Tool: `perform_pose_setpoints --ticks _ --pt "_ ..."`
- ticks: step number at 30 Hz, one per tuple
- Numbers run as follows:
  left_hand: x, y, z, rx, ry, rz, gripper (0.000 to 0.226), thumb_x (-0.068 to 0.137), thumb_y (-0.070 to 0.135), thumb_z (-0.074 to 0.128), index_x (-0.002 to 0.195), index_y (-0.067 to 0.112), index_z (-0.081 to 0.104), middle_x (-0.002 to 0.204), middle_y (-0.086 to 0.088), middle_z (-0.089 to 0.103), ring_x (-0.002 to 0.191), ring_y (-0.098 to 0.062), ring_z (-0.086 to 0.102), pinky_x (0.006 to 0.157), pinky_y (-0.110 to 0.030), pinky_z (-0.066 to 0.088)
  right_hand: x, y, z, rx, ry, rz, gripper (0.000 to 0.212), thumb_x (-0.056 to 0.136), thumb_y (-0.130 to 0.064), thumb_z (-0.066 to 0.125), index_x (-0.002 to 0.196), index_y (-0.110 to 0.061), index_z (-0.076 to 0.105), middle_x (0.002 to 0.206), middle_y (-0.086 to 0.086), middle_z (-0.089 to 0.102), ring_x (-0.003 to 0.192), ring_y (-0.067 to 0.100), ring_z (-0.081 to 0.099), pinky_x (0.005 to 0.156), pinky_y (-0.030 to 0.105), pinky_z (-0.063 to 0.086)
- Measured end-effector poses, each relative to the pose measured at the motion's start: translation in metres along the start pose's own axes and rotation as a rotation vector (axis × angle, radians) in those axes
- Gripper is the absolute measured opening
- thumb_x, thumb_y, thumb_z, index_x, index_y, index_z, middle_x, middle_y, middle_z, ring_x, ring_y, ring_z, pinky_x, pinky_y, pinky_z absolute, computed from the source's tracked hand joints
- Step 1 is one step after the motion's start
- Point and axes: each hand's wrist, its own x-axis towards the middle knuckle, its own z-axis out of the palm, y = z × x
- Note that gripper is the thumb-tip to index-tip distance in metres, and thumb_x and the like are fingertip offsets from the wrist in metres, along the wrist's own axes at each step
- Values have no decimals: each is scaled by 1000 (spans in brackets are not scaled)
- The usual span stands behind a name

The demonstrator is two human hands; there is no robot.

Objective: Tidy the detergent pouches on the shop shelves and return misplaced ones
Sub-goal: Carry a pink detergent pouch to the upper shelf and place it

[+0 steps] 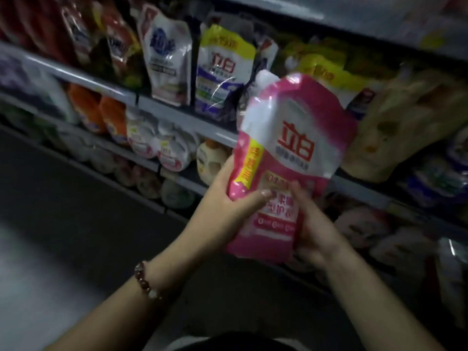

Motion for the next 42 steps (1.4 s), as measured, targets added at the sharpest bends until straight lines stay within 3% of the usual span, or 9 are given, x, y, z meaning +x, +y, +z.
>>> perform_pose_setpoints --ticks 6,15,19,22,28,32,35,38,42 --pt "-30 -31 -28 405 -154 -75 86 80 54 72 147 59 19 136 18 56 118 -4 59 99 -40 51 12 76 16 287 0 199 55 87 -56 47 93 -13 80 107 18 72 90 28 73 81 47 58" --pt "-22 -44 -50 568 -433 -158 73 84 60 67 143 60 23 134 24 54 117 0 57 97 -38 52 22 126 20 608 61 325 61 93 -50 48 77 2 77 74 18 73 62 26 73 52 36 59" --pt "-23 -62 -62 394 -352 -236 67 85 49 72 141 55 35 127 24 60 113 3 61 98 -38 53 30 135 16 587 65 338 58 87 -52 62 119 -4 69 118 22 67 101 34 69 90 51 55" --pt "-25 -70 -69 208 -289 -312 61 87 36 74 140 44 44 125 16 65 112 -5 65 97 -39 54 32 143 10 554 32 295 63 72 -35 82 125 -3 65 127 25 61 106 37 67 88 54 54" --pt "-28 -89 -82 -154 -181 -467 50 87 20 71 134 24 54 122 -3 70 99 -16 71 70 -20 57 29 134 10 257 171 112 41 76 -17 69 114 -2 66 105 23 72 89 32 72 72 40 60" --pt "-27 -111 -86 -442 -110 -531 54 89 31 63 139 12 51 130 -17 64 114 -32 67 89 -43 58 21 115 19 -109 164 46 26 84 -4 67 110 -7 67 100 14 75 91 27 73 73 33 59" --pt "-27 -125 -90 -605 -29 -673 77 70 55 80 130 12 62 127 -19 66 115 -35 65 85 -44 59 17 104 30 -319 101 58 32 82 -4 74 111 -13 65 102 7 76 94 23 73 83 36 59" --pt "-27 -134 -93 -734 70 -731 64 85 59 61 124 9 69 127 -24 64 114 -38 65 91 -50 56 10 99 46 -544 41 53 45 71 -16 83 111 -22 63 105 -5 75 96 12 72 90 37 57" --pt "-28 -145 -95 -816 144 -808 58 95 54 43 98 8 80 102 -20 73 84 -31 74 74 -42 62 5 99 74 -917 4 -23 66 64 -56 78 124 -39 56 117 -18 63 106 -2 62 93 30 52"
